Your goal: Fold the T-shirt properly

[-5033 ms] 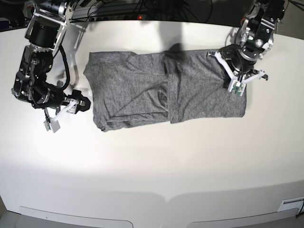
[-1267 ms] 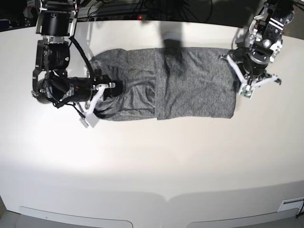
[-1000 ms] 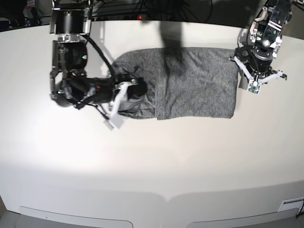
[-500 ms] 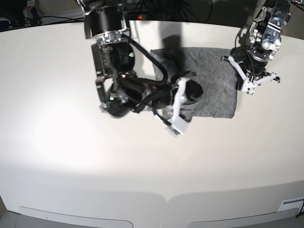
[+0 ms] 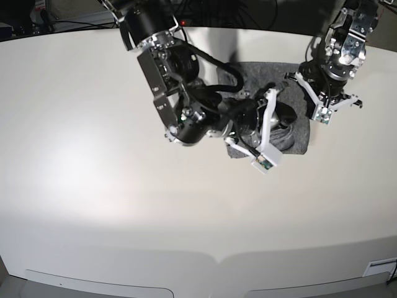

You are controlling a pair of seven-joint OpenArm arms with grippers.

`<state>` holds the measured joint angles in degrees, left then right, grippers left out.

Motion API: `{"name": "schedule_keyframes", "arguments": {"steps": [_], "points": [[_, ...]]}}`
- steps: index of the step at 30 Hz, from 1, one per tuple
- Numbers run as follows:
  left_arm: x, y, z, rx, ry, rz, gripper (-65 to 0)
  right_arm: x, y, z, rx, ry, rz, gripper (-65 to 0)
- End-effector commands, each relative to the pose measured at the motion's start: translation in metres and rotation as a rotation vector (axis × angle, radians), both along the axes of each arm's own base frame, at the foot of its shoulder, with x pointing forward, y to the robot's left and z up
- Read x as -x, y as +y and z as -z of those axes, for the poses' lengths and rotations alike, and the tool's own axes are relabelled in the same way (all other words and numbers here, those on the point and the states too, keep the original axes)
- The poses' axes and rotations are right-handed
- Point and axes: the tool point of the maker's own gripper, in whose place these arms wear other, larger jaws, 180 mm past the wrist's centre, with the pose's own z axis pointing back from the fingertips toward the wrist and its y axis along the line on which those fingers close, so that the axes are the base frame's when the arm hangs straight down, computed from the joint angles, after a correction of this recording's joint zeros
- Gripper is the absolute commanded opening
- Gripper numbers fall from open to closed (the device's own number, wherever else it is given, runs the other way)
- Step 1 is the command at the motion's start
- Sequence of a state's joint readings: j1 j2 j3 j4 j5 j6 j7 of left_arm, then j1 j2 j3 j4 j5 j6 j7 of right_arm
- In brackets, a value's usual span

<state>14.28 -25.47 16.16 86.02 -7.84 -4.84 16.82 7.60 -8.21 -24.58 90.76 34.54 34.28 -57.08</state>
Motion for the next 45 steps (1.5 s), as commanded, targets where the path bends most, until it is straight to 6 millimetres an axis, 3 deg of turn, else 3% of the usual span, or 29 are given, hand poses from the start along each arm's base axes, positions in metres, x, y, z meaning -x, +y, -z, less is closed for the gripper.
{"name": "schedule_keyframes", "arguments": {"steps": [1, 5, 8, 12, 16, 18, 24, 29, 31, 34, 37, 41, 45], "points": [[0.019, -0.012, 0.013, 0.029, 0.099, 0.044, -65.0, -0.004, 0.013, -0.025, -0.083, -0.046, -0.006, -65.0], [0.02, -0.018, 0.014, 0.043, 0.101, 0.052, -65.0, 0.006, 0.026, -0.028, -0.109, -0.063, -0.037, -65.0], [0.02, -0.018, 0.014, 0.042, 0.102, 0.052, -65.0, 0.009, 0.031, -0.02, -0.1, -0.053, -0.046, -65.0], [0.021, -0.017, 0.014, 0.037, 0.107, 0.052, -65.0, 0.006, 0.038, -0.025, -0.163, -0.06, -0.019, -65.0], [0.02, -0.015, 0.013, 0.03, 0.105, 0.055, -65.0, -0.007, 0.041, -0.046, -0.274, -0.104, 0.045, -39.5], [0.018, -0.012, 0.011, 0.01, 0.097, 0.062, -65.0, -0.012, 0.041, -0.055, -0.318, -0.123, 0.068, -32.2], [0.001, 0.016, -0.011, -0.084, 0.024, 0.013, -65.0, -0.02, 0.043, -0.088, -0.427, -0.227, 0.036, -30.9], [-0.013, 0.046, -0.037, -0.168, -0.041, -0.059, -65.0, -0.035, 0.039, -0.092, -0.363, -0.276, 0.021, -30.9], [-0.018, 0.052, -0.05, -0.187, -0.066, -0.075, -65.0, -0.048, 0.03, -0.084, -0.279, -0.284, 0.034, -31.0], [-0.024, 0.039, -0.071, -0.166, -0.106, -0.059, -65.0, -0.074, 0.002, -0.061, -0.099, -0.276, 0.083, -31.0], [-0.03, 0.013, -0.098, -0.059, -0.157, -0.039, -65.0, -0.103, -0.038, -0.04, 0.053, -0.271, 0.187, -31.0], [-0.03, -0.023, -0.133, 0.064, -0.207, 0.009, -65.0, -0.129, -0.089, -0.03, 0.091, -0.243, 0.325, -31.0], [-0.018, -0.064, -0.146, 0.217, -0.179, 0.111, -65.0, -0.14, -0.154, -0.007, 0.212, -0.216, 0.405, -31.0]]}}
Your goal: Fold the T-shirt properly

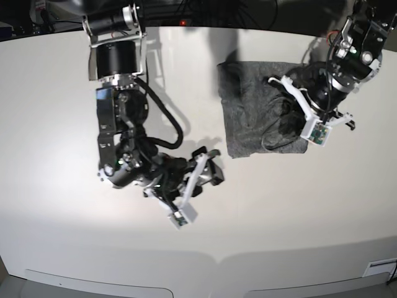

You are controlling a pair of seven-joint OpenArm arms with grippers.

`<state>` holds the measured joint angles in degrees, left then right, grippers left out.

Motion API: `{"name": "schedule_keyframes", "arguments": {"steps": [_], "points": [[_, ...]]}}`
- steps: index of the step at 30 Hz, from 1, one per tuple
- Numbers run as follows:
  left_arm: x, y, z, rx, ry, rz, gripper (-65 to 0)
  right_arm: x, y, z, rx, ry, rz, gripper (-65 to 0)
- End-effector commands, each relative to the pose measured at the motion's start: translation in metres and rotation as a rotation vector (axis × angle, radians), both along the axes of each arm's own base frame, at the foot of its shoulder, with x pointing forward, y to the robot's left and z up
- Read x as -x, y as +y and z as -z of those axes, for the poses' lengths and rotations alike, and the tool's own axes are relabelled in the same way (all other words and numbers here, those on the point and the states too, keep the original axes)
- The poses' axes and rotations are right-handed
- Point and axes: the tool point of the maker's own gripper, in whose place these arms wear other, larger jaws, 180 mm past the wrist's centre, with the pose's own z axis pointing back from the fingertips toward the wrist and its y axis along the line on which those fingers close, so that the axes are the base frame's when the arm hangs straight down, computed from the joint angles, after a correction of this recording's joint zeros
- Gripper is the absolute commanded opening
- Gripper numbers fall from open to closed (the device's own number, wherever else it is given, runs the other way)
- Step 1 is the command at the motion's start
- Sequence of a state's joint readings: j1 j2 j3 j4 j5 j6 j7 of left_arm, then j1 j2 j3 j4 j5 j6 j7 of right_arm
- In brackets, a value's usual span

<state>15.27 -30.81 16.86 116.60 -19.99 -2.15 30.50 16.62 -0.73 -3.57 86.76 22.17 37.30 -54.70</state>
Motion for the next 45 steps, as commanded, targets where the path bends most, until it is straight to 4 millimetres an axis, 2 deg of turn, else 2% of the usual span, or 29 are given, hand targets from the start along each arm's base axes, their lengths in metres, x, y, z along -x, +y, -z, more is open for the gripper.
{"name": "schedule_keyframes", "arguments": {"steps": [1, 4, 6, 7, 8, 13, 20, 25, 28, 31, 34, 35, 37, 42, 45], "points": [[-0.001, -0.007, -0.009, 0.023, -0.029, 0.021, -65.0, -0.011, -0.012, -0.015, 0.0, -0.05, 0.017, -31.0], [0.005, -0.027, -0.011, 0.084, -0.017, 0.074, -64.4, -0.011, -0.051, -0.001, 0.076, -0.025, 0.06, -31.0], [0.006, -0.036, -0.013, 0.111, -0.021, 0.089, -48.5, -0.007, -0.074, 0.008, 0.118, -0.009, 0.085, -31.0], [0.006, -0.038, -0.014, 0.122, -0.022, 0.086, -43.2, -0.005, -0.082, 0.012, 0.133, -0.001, 0.095, -31.0], [0.006, -0.04, -0.015, 0.131, -0.022, 0.084, -41.3, -0.003, -0.091, 0.016, 0.146, 0.009, 0.106, -31.0], [0.007, -0.047, -0.006, 0.14, -0.007, 0.086, -41.4, 0.007, -0.109, 0.029, 0.173, 0.047, 0.139, -31.0], [0.006, -0.068, 0.025, 0.082, 0.036, 0.131, -41.4, 0.008, -0.111, 0.03, 0.176, 0.052, 0.142, -31.0], [-0.003, -0.061, 0.047, 0.023, 0.095, 0.119, -41.4, 0.008, -0.111, 0.031, 0.18, 0.057, 0.141, -31.0], [-0.008, -0.052, 0.052, -0.027, 0.108, 0.096, -42.2, 0.008, -0.111, 0.031, 0.179, 0.057, 0.141, -31.0], [-0.006, -0.048, 0.056, -0.058, 0.125, 0.092, -48.6, 0.008, -0.111, 0.03, 0.178, 0.054, 0.142, -31.0], [-0.001, -0.045, 0.061, -0.084, 0.164, 0.094, -62.6, 0.008, -0.111, 0.03, 0.178, 0.055, 0.142, -31.0], [0.0, -0.044, 0.06, -0.092, 0.17, 0.097, -65.0, 0.008, -0.111, 0.03, 0.178, 0.055, 0.142, -31.0], [0.003, -0.044, 0.051, -0.098, 0.16, 0.11, -65.0, 0.008, -0.111, 0.03, 0.176, 0.053, 0.142, -31.0], [0.015, -0.04, 0.007, -0.091, 0.062, 0.118, -65.0, 0.006, -0.11, 0.028, 0.167, 0.042, 0.144, -31.0], [0.025, -0.034, -0.005, -0.101, 0.041, 0.117, -65.0, 0.006, -0.11, 0.028, 0.168, 0.042, 0.144, -31.0]]}}
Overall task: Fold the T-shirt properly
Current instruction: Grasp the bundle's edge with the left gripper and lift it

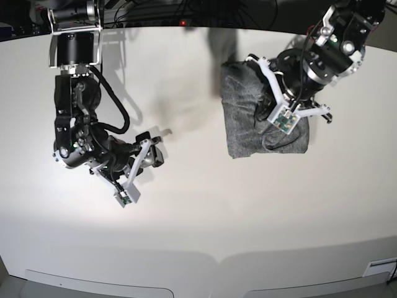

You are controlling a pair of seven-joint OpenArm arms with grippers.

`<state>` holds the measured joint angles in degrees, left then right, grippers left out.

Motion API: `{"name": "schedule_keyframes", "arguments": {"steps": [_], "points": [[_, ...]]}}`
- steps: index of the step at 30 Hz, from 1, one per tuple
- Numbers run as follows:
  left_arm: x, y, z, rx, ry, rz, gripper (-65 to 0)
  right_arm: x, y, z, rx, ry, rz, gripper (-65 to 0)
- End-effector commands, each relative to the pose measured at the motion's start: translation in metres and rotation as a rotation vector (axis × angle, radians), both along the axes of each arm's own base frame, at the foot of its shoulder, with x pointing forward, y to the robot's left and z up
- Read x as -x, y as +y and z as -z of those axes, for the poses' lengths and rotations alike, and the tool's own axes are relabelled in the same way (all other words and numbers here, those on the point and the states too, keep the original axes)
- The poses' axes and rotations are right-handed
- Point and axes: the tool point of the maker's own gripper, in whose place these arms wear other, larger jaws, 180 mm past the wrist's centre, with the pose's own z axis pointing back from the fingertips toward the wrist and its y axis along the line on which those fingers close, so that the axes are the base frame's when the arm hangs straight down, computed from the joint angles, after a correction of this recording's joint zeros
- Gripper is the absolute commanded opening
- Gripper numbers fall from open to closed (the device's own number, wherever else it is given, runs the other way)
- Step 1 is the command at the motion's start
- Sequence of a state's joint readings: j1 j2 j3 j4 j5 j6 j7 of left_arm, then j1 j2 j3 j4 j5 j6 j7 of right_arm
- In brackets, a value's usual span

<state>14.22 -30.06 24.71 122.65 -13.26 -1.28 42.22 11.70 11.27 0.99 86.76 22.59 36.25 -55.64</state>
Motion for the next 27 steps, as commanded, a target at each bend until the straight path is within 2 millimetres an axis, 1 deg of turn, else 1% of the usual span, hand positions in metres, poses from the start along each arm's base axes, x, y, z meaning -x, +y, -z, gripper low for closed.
{"name": "schedule_keyframes", "arguments": {"steps": [1, 4, 9, 18, 22, 25, 27], "points": [[-0.002, 0.003, -0.009, -0.004, -0.037, -0.008, -65.0, -0.012, 0.0, -0.017, -0.014, -0.057, 0.003, -31.0], [0.006, 0.022, 0.002, -0.093, -0.043, -0.065, -65.0, -0.012, 0.0, -0.017, -0.015, -0.057, 0.003, -31.0], [0.022, 0.054, 0.014, -0.229, -0.06, -0.17, -65.0, -0.012, 0.0, -0.017, -0.015, -0.057, 0.003, -31.0], [0.051, 0.092, 0.028, -0.399, -0.026, -0.297, -65.0, -0.012, 0.0, -0.017, -0.015, -0.058, 0.003, -31.0], [0.053, 0.104, 0.027, -0.45, -0.046, -0.34, -65.0, -0.012, 0.0, -0.017, -0.015, -0.057, 0.002, -31.0], [0.048, 0.122, 0.026, -0.509, -0.091, -0.402, -65.0, -0.012, 0.0, -0.017, -0.016, -0.057, 0.002, -31.0], [0.042, 0.135, 0.026, -0.535, -0.127, -0.438, -65.0, -0.012, 0.003, -0.018, -0.035, -0.057, 0.0, -31.0]]}}
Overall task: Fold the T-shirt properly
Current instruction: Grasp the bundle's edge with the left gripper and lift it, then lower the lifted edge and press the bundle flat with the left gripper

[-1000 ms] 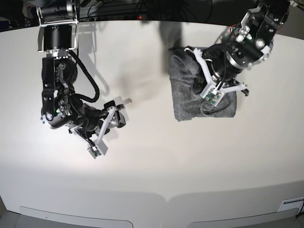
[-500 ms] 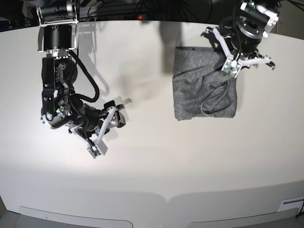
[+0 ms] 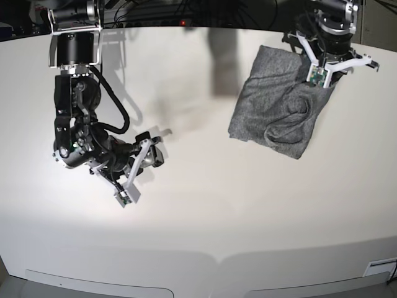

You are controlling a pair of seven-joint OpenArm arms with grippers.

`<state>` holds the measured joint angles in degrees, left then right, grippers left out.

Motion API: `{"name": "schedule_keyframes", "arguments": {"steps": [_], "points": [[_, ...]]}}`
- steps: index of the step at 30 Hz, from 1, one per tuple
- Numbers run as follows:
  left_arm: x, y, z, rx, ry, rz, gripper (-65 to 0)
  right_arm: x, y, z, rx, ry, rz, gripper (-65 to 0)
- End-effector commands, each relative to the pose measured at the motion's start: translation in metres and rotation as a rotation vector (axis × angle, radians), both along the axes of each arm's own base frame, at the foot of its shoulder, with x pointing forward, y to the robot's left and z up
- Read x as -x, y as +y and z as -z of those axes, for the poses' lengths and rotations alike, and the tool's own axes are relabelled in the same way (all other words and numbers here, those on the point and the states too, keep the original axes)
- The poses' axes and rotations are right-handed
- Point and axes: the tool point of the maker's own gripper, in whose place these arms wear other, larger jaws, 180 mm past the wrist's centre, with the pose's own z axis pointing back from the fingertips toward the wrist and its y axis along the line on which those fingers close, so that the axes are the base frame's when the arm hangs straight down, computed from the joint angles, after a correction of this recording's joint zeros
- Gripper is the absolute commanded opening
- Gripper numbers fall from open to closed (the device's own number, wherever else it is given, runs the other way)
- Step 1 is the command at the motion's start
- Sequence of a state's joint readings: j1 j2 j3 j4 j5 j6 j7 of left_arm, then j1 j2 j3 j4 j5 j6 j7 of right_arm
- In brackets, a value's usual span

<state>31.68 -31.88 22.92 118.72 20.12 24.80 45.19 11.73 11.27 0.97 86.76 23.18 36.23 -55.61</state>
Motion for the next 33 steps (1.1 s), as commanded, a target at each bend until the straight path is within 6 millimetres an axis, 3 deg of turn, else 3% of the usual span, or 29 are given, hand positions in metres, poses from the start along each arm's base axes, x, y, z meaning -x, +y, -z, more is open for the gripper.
{"name": "schedule_keyframes", "arguments": {"steps": [1, 7, 11, 15, 18, 26, 29, 33], "points": [[-0.012, 0.01, -0.01, -0.033, -0.064, -0.009, -65.0, -0.011, 0.004, -0.019, -0.04, -0.057, -0.001, -31.0], [-0.042, 0.042, -0.007, -0.032, -0.15, -0.109, -65.0, -0.011, 0.012, -0.024, -0.099, -0.058, -0.012, -31.0], [-0.064, 0.047, -0.008, 0.005, -0.2, -0.125, -65.0, -0.011, 0.012, -0.024, -0.101, -0.058, -0.012, -31.0], [-0.086, 0.052, -0.007, 0.048, -0.23, -0.15, -58.7, -0.011, 0.012, -0.024, -0.101, -0.058, -0.012, -31.0], [-0.101, 0.061, -0.004, 0.05, -0.236, -0.179, -57.8, -0.01, 0.012, -0.024, -0.101, -0.058, -0.012, -31.0], [-0.111, 0.091, 0.013, -0.003, -0.187, -0.261, -57.8, -0.01, 0.012, -0.023, -0.095, -0.05, -0.013, -31.0], [-0.118, 0.094, 0.0, -0.068, -0.241, -0.217, -57.8, -0.01, 0.012, -0.023, -0.097, -0.051, -0.013, -31.0], [-0.131, 0.099, -0.035, -0.128, -0.338, -0.133, -57.8, -0.009, 0.011, -0.023, -0.094, -0.049, -0.013, -31.0]]}}
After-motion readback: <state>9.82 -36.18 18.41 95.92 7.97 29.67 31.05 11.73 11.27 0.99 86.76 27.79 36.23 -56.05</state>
